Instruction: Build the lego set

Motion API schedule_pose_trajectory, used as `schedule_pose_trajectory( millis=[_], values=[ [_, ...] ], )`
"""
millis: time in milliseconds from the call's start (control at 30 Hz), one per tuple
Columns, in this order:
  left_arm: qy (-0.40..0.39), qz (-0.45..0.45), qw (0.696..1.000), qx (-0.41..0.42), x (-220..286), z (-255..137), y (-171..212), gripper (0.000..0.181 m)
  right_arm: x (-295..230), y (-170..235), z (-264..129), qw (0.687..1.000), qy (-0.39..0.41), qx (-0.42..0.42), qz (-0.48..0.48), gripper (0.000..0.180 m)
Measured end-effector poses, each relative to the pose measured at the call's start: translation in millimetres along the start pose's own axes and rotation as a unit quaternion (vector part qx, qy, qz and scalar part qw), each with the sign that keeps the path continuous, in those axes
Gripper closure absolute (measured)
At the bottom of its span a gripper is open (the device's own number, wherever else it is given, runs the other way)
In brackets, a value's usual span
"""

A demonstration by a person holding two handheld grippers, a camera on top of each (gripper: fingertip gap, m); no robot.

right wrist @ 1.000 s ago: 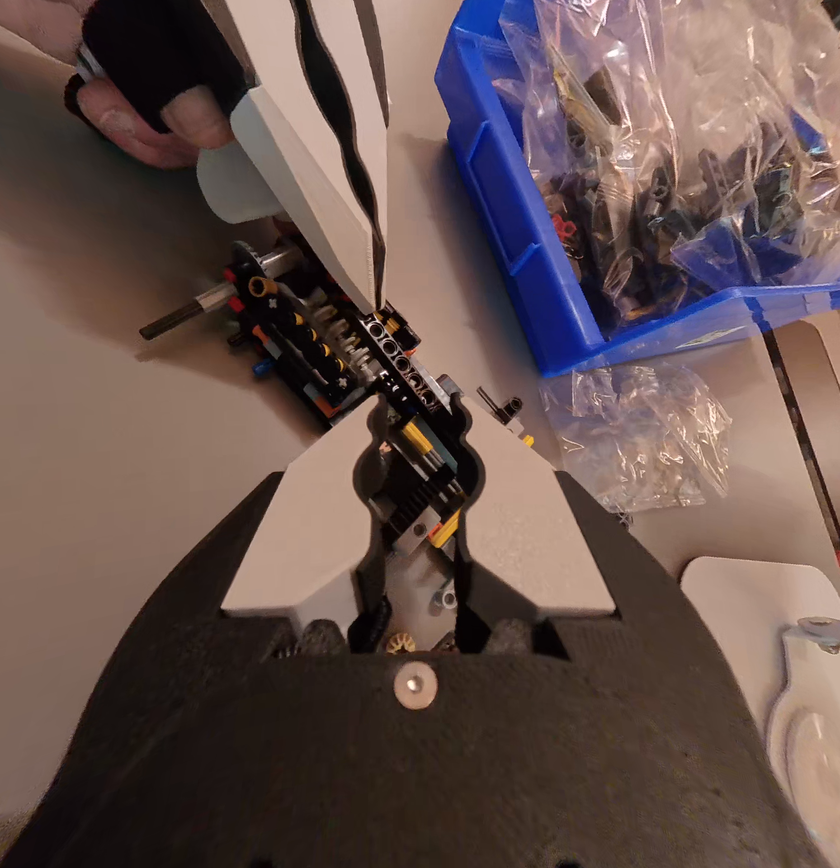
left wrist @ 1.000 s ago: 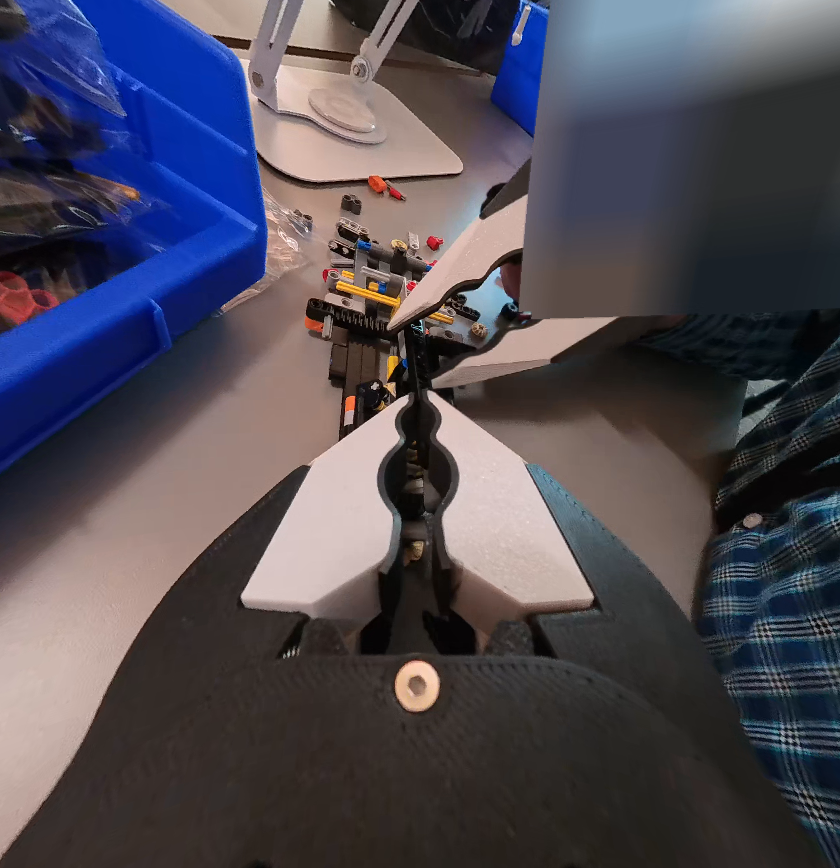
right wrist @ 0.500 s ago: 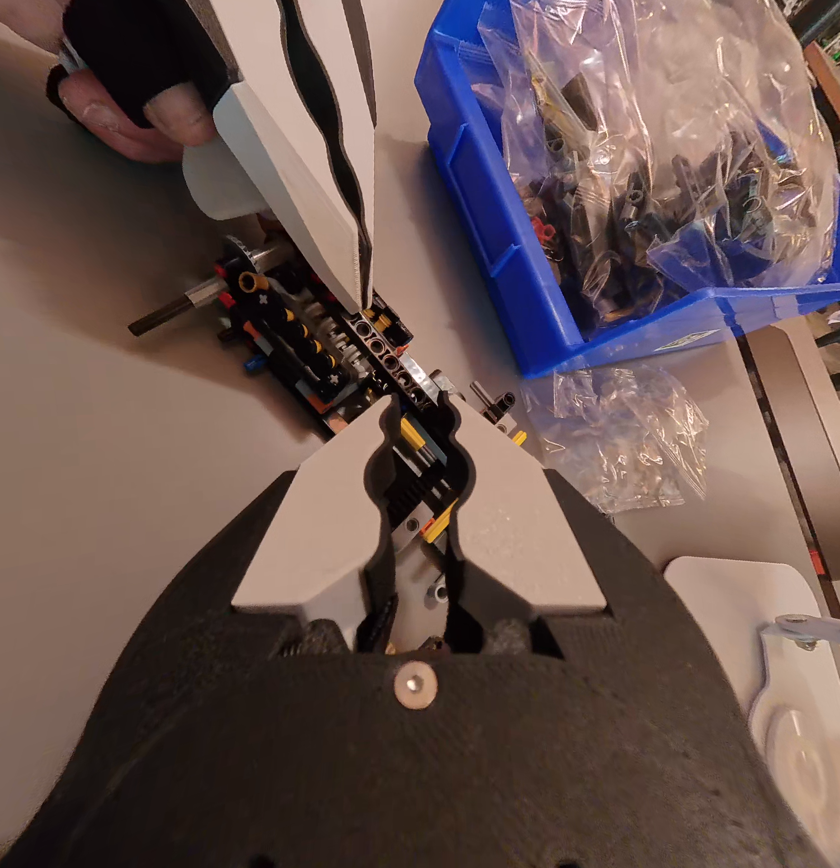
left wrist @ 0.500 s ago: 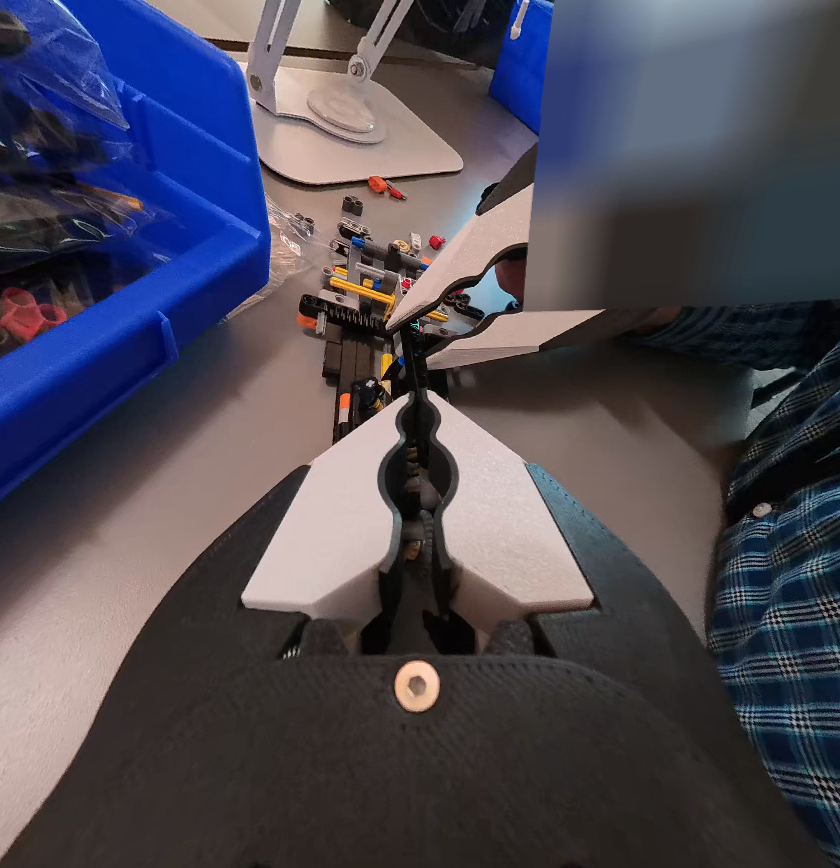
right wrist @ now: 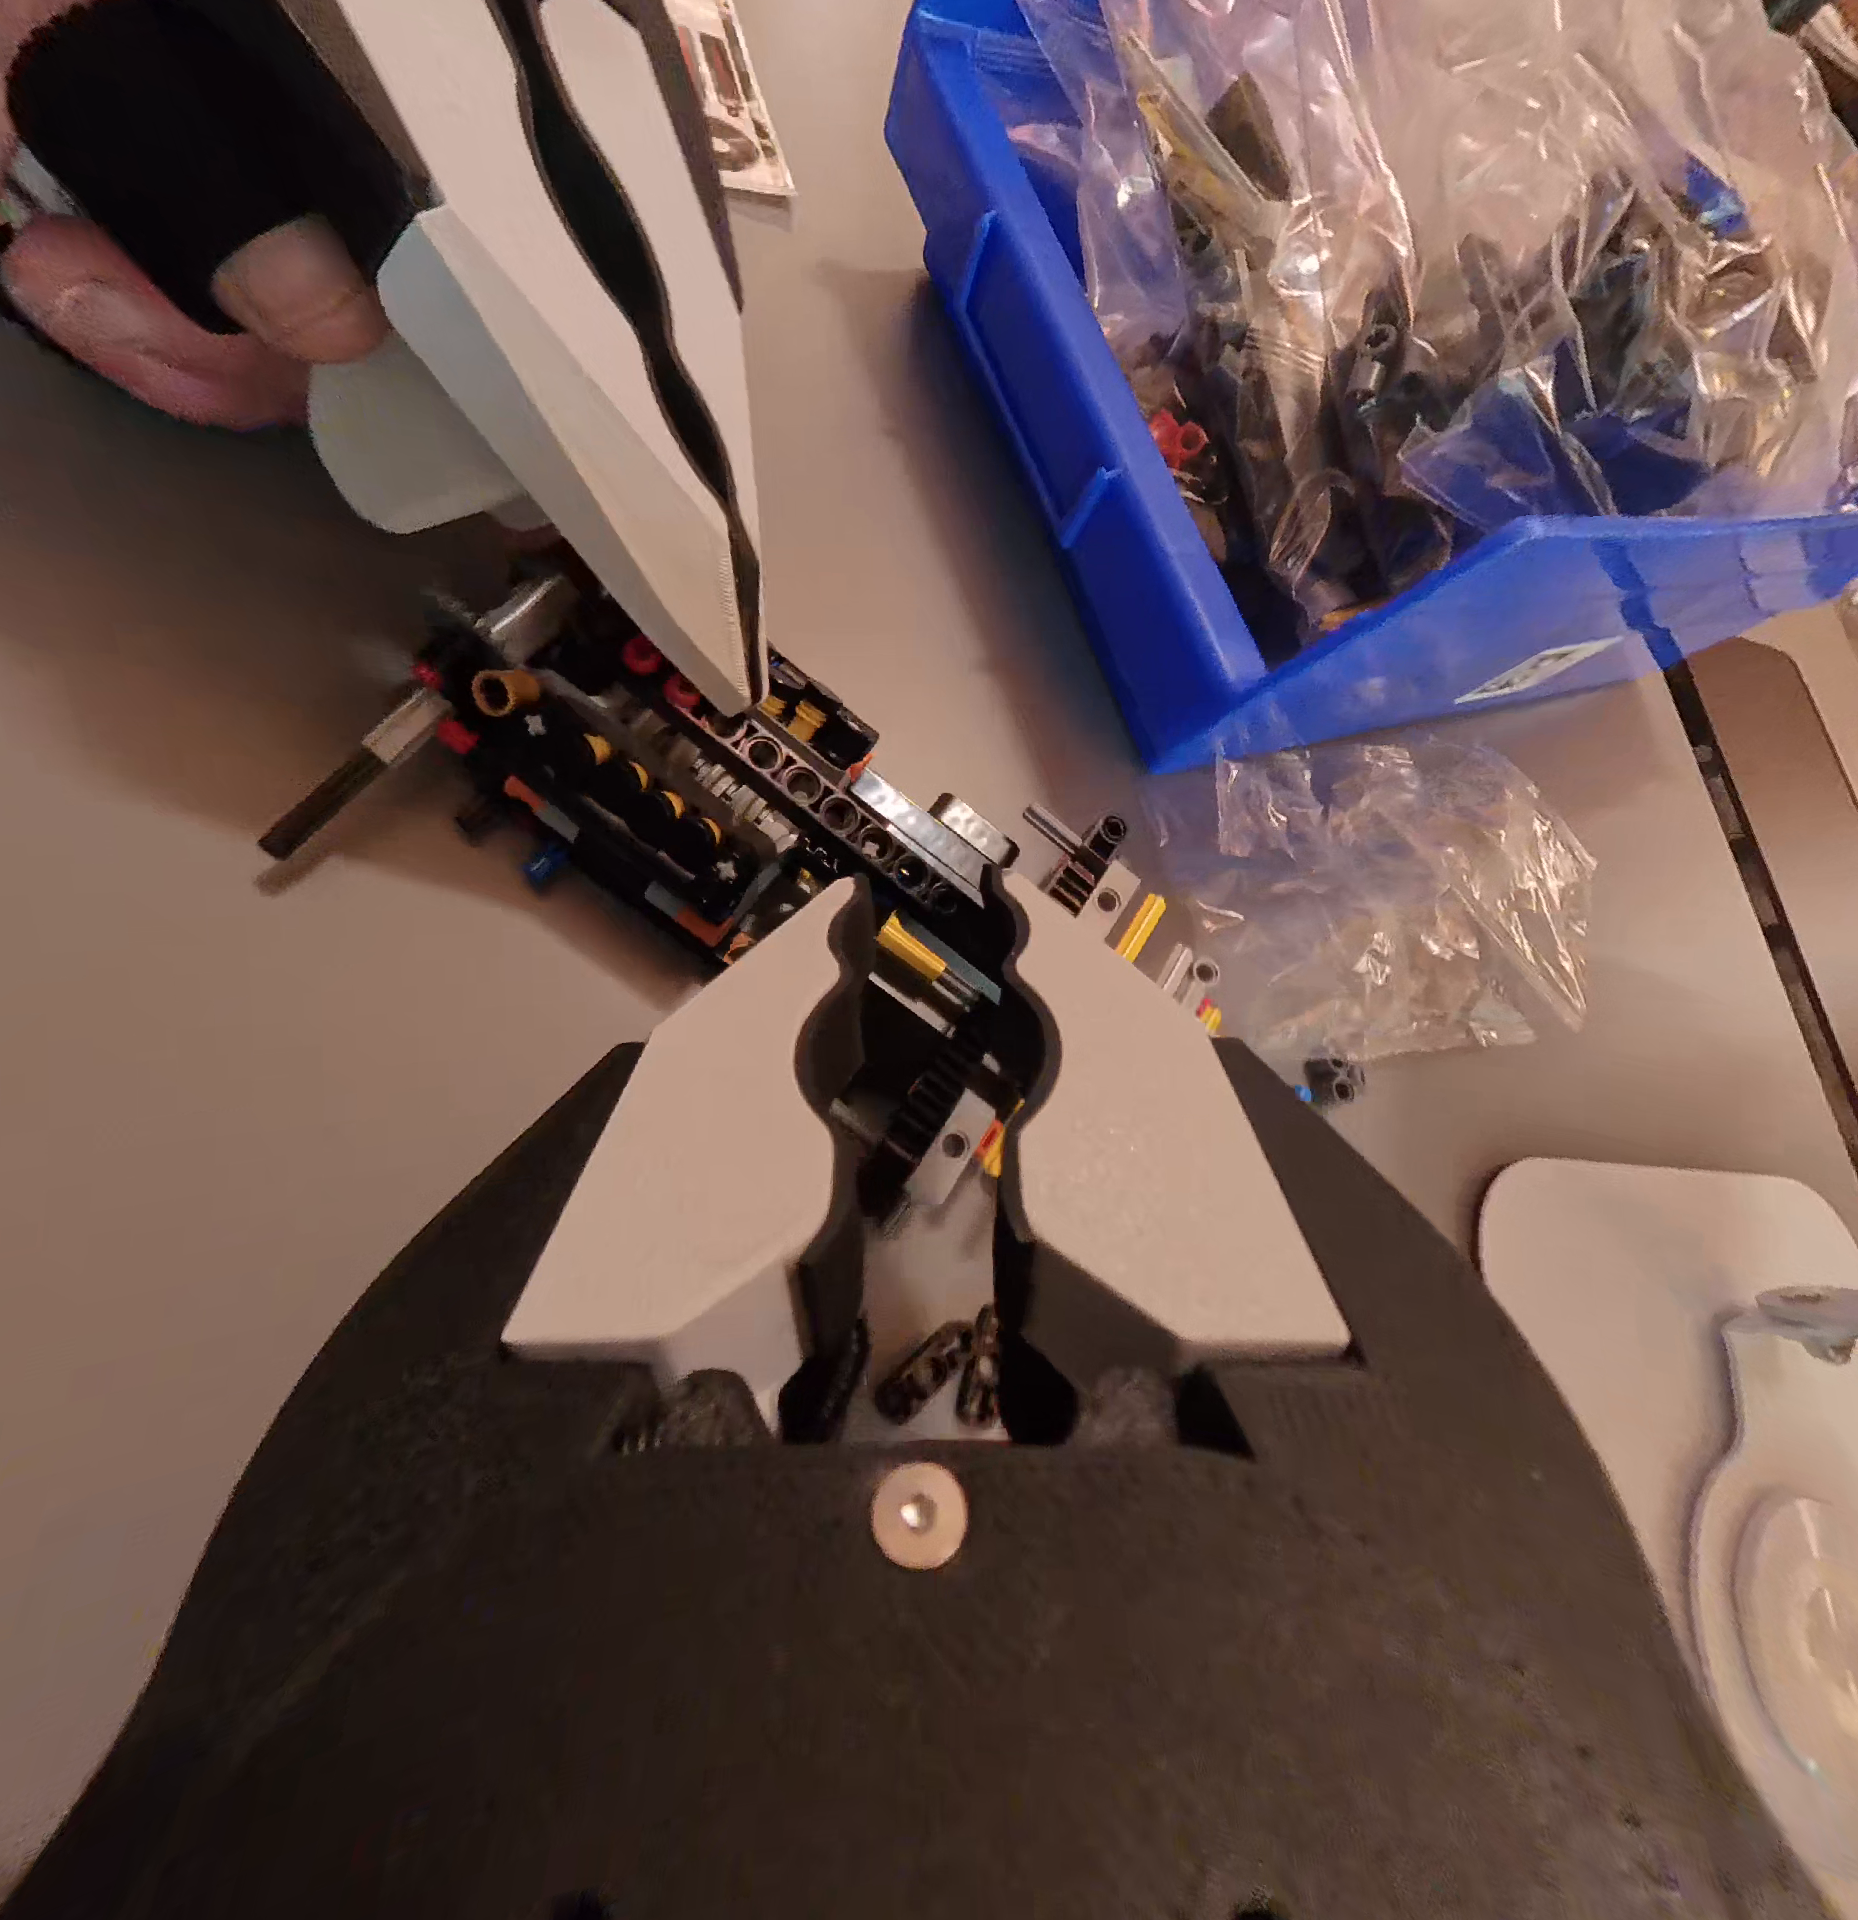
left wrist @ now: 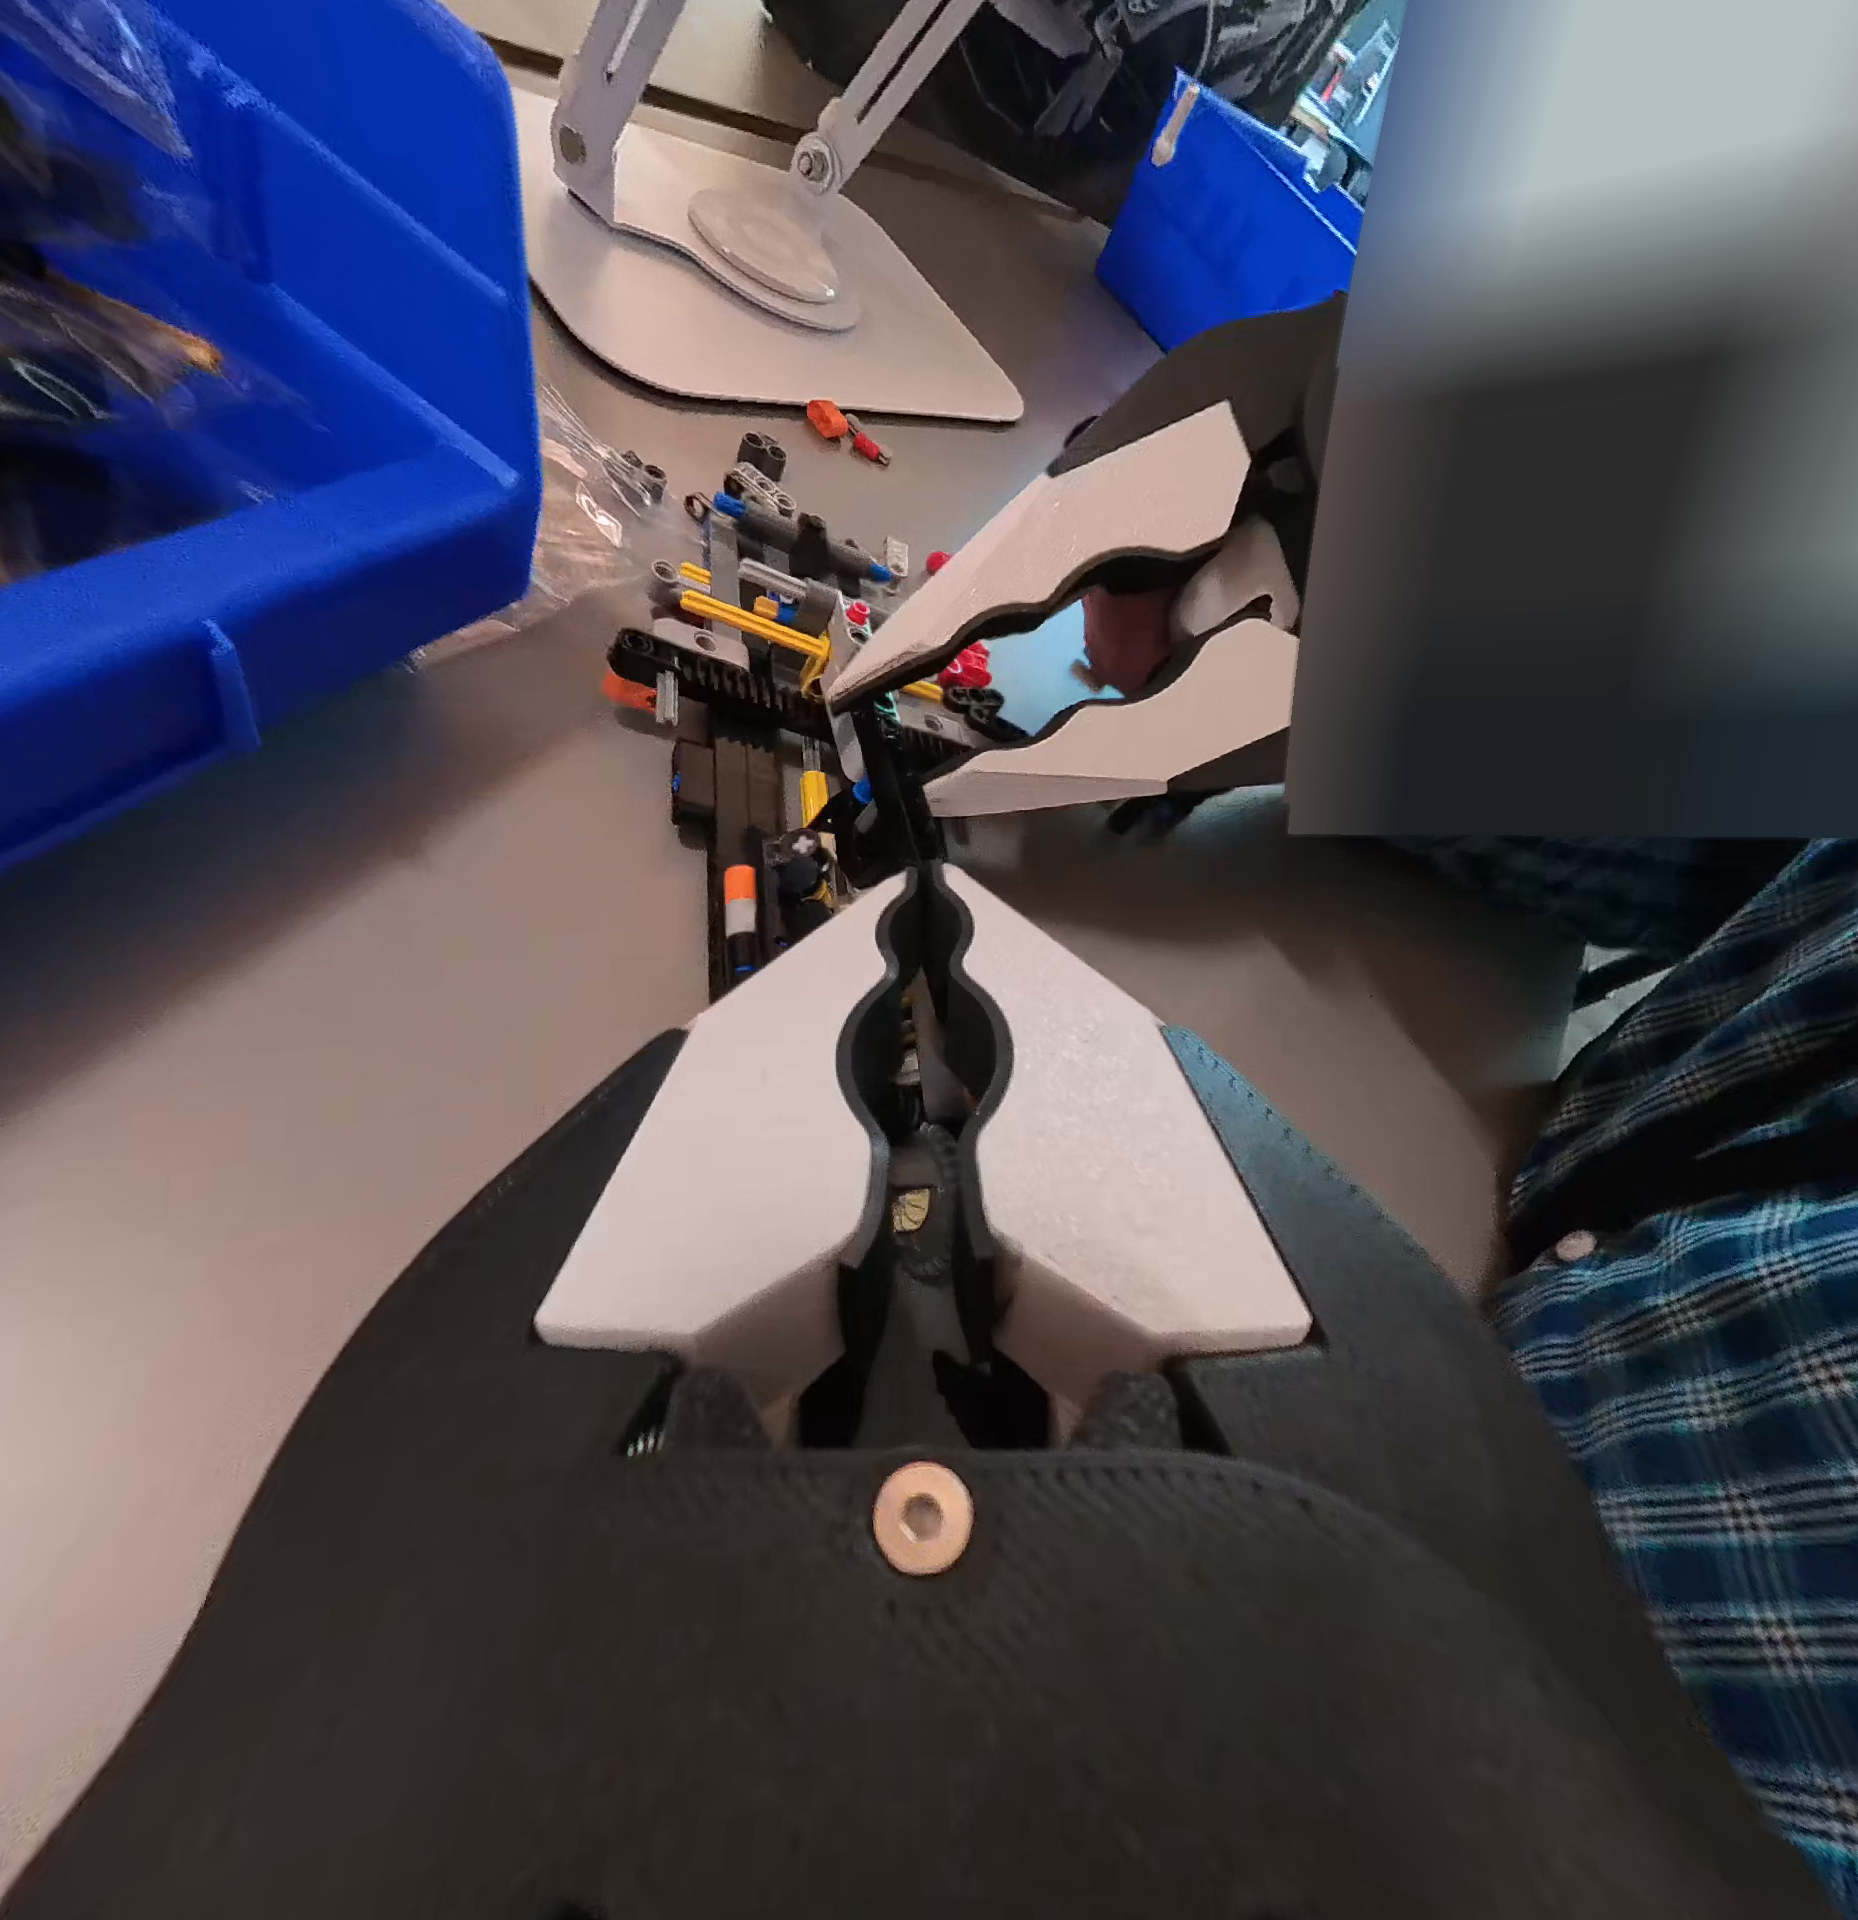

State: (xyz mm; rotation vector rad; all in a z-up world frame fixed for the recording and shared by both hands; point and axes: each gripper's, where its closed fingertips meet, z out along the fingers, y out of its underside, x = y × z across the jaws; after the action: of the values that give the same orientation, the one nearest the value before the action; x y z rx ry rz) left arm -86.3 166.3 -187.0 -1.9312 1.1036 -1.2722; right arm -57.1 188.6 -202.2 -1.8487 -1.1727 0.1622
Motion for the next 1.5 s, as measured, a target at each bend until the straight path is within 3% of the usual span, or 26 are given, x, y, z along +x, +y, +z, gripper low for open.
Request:
schedule_pose_trajectory(
  millis=[33, 267, 367, 533, 633, 1167, 1500],
  values=[
    [0.001, -0.010, 1.000, 0.001, 3.2, 1.1, 1.2, 0.181, -1.2, 1.4, -2.7, 1.000, 0.004, 0.002, 0.004, 0.161],
    [0.029, -0.079, 0.996, 0.007, 32.4, 10.1, 12.7, 0.181, -11.0, 9.8, -21.0, 1.000, 0.020, 0.015, 0.001, 0.157],
    [0.029, -0.033, 0.999, 0.009, 36.5, 1.2, 0.5, 0.181, -12.8, 8.7, -20.8, 1.000, 0.020, 0.016, -0.013, 0.159],
    [-0.048, 0.076, 0.995, -0.043, 16.7, -1.2, -7.3, 0.157, -11.8, 7.6, -18.7, 1.000, 0.023, 0.009, -0.019, 0.159],
    [-0.035, 0.060, 0.993, -0.099, 11.0, 8.0, 9.5, 0.151, -11.9, 6.9, -17.7, 1.000, 0.025, 0.010, -0.015, 0.159],
    [0.040, -0.038, 0.995, -0.080, -0.2, 6.8, 7.1, 0.141, -12.0, 5.3, -13.9, 0.999, 0.036, 0.008, -0.019, 0.154],
    [0.053, -0.017, 0.993, -0.099, 4.6, 11.6, 14.0, 0.144, -10.8, 3.1, -13.0, 0.999, 0.036, 0.015, -0.009, 0.160]
  ],
)
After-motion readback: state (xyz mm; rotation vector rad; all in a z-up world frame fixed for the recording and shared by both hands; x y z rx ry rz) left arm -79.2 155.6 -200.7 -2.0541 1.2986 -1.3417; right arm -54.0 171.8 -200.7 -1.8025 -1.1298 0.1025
